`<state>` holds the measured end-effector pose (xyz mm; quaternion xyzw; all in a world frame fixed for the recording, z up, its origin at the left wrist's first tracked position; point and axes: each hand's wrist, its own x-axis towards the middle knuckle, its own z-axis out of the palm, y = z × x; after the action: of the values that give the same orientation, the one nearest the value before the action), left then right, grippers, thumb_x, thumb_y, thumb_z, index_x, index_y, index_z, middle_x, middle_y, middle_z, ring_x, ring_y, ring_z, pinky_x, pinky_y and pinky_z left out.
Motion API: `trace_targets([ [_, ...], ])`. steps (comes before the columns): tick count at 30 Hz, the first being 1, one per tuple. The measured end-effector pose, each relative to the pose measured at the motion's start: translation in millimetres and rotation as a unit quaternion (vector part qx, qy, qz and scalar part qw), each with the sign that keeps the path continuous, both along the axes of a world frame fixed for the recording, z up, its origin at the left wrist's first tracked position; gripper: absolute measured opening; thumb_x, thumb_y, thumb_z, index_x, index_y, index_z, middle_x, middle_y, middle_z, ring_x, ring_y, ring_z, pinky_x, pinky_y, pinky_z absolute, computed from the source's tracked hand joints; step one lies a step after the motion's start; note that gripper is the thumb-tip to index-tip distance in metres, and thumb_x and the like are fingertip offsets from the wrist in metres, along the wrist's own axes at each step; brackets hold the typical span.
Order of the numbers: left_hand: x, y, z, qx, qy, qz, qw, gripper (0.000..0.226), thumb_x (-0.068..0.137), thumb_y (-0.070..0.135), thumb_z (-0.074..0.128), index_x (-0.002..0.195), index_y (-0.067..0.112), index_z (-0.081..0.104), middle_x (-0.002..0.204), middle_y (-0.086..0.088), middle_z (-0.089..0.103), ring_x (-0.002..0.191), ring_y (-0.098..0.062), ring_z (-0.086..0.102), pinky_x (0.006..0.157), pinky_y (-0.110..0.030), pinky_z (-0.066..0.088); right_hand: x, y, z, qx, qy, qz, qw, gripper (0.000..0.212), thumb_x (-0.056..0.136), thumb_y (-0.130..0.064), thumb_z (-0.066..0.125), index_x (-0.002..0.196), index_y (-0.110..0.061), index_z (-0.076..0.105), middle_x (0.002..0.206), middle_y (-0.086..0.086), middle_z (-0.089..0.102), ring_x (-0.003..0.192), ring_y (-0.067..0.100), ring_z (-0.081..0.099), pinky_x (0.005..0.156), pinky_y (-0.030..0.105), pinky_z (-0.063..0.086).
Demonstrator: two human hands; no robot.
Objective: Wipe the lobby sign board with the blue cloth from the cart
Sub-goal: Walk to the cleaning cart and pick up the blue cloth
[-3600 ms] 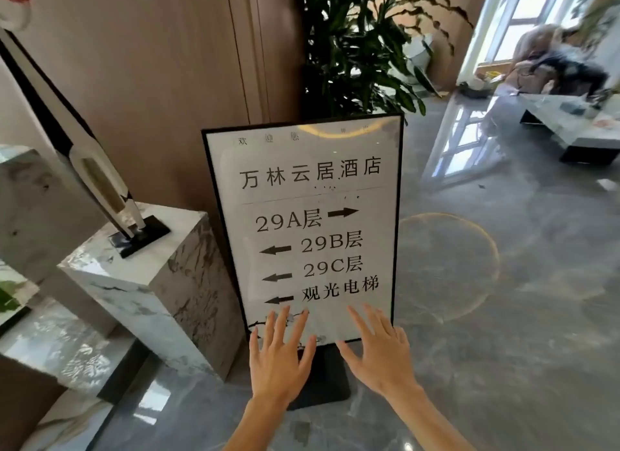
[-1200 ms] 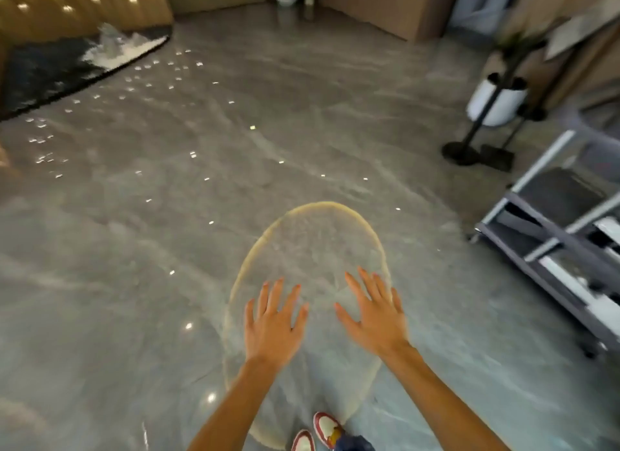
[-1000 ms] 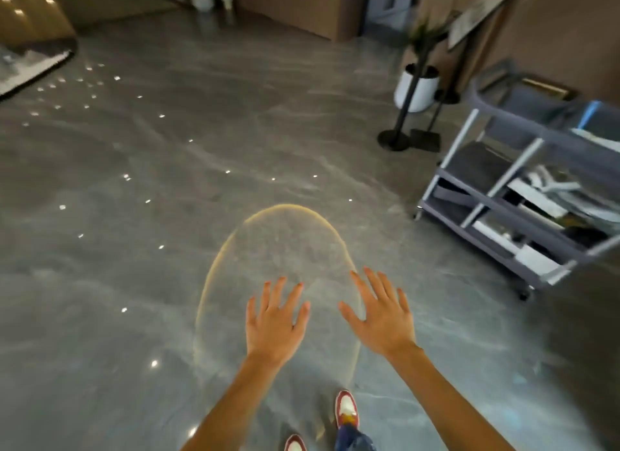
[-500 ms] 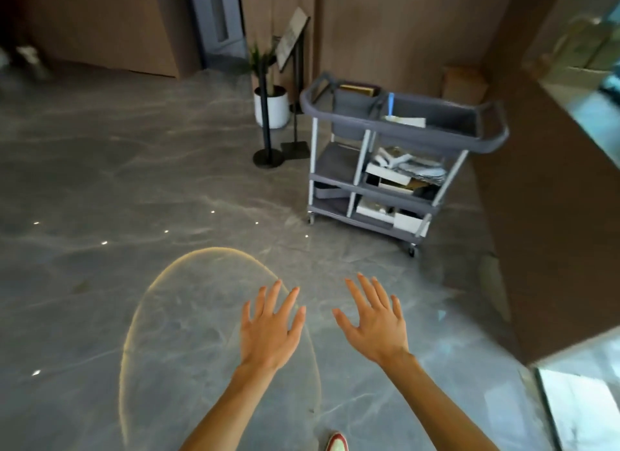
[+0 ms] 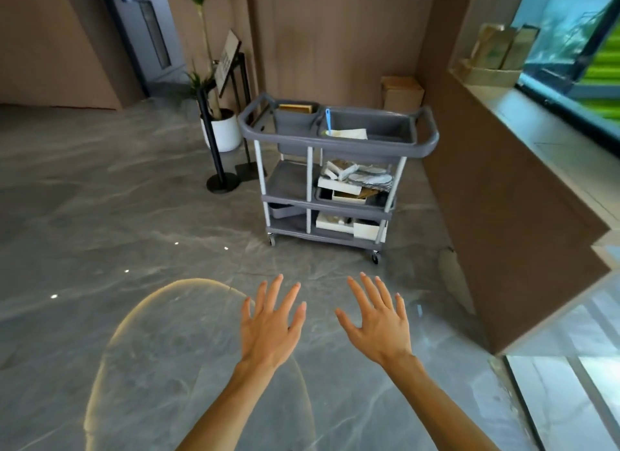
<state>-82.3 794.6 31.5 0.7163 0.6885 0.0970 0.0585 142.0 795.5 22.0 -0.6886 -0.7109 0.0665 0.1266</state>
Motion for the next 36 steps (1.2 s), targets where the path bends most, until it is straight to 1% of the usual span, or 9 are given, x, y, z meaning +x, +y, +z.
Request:
trace_targets([
  [2,10,9,2,0.004,0.007,-0.008,1.000,0.064,0.096,0.065,0.002,0.154,0.047,0.021,0.167,0.011,0.008,0.154,-0.019,0.006,0.121,-0.050,0.013,12,6,0,-0.004,0.005,-0.008,1.000,0.075,0.089,-0.082,0.014,0.156,-0.046,0.014,0.167,-0.012,0.014,0.156,0.016,0.006,0.125,0.054,0.011],
  [6,25,29,1,0.014,0.013,-0.017,1.000,0.065,0.096,0.066,-0.001,0.154,0.047,0.024,0.167,0.010,0.012,0.154,-0.018,0.009,0.121,-0.050,0.015,31,22,3,-0.008,0.016,-0.026,0.999,0.074,0.090,-0.081,0.012,0.156,-0.047,0.008,0.167,-0.012,0.018,0.156,0.015,0.010,0.124,0.052,0.014],
  [10,38,58,0,0.016,0.008,-0.031,0.999,0.066,0.095,0.067,-0.001,0.153,0.048,0.024,0.167,0.010,0.014,0.154,-0.019,0.010,0.120,-0.051,0.014,43,43,8,0.004,0.018,-0.038,0.999,0.074,0.090,-0.080,0.013,0.156,-0.046,0.010,0.167,-0.011,0.016,0.156,0.016,0.009,0.124,0.052,0.012],
  [15,57,98,-2,0.018,0.000,-0.050,0.999,0.068,0.094,0.067,-0.005,0.154,0.049,0.020,0.167,0.011,0.009,0.154,-0.017,0.006,0.121,-0.050,0.011,58,75,9,0.013,0.017,-0.048,0.999,0.073,0.091,-0.079,0.016,0.156,-0.047,0.010,0.168,-0.012,0.014,0.156,0.016,0.009,0.124,0.053,0.013],
  [21,82,177,1,0.012,-0.017,-0.071,0.997,0.073,0.090,0.069,-0.012,0.154,0.050,0.016,0.167,0.014,0.003,0.154,-0.015,-0.002,0.123,-0.050,0.008,76,150,18,0.029,0.014,-0.069,0.997,0.073,0.091,-0.079,0.018,0.156,-0.047,0.011,0.167,-0.013,0.015,0.156,0.015,0.008,0.124,0.052,0.015],
  [27,95,277,4,0.019,-0.023,-0.086,0.996,0.073,0.090,0.069,-0.012,0.154,0.050,0.017,0.167,0.015,0.002,0.154,-0.014,-0.002,0.123,-0.050,0.007,87,238,24,0.030,0.019,-0.090,0.995,0.074,0.091,-0.079,0.019,0.156,-0.047,0.012,0.166,-0.015,0.016,0.156,0.013,0.007,0.125,0.051,0.015],
  [32,100,358,1,0.017,-0.020,-0.105,0.994,0.068,0.093,0.067,-0.007,0.154,0.049,0.017,0.167,0.013,0.006,0.154,-0.014,0.000,0.123,-0.050,0.010,90,309,25,0.022,0.027,-0.114,0.993,0.075,0.090,-0.080,0.019,0.156,-0.046,0.011,0.167,-0.015,0.014,0.156,0.013,0.005,0.126,0.050,0.012],
  [36,107,408,-1,0.005,-0.024,-0.121,0.992,0.062,0.096,0.065,0.000,0.154,0.050,0.017,0.167,0.013,0.004,0.154,-0.014,-0.002,0.123,-0.049,0.009,94,350,23,0.018,0.015,-0.128,0.991,0.075,0.091,-0.079,0.019,0.157,-0.045,0.010,0.167,-0.014,0.015,0.156,0.014,0.005,0.125,0.050,0.012],
])
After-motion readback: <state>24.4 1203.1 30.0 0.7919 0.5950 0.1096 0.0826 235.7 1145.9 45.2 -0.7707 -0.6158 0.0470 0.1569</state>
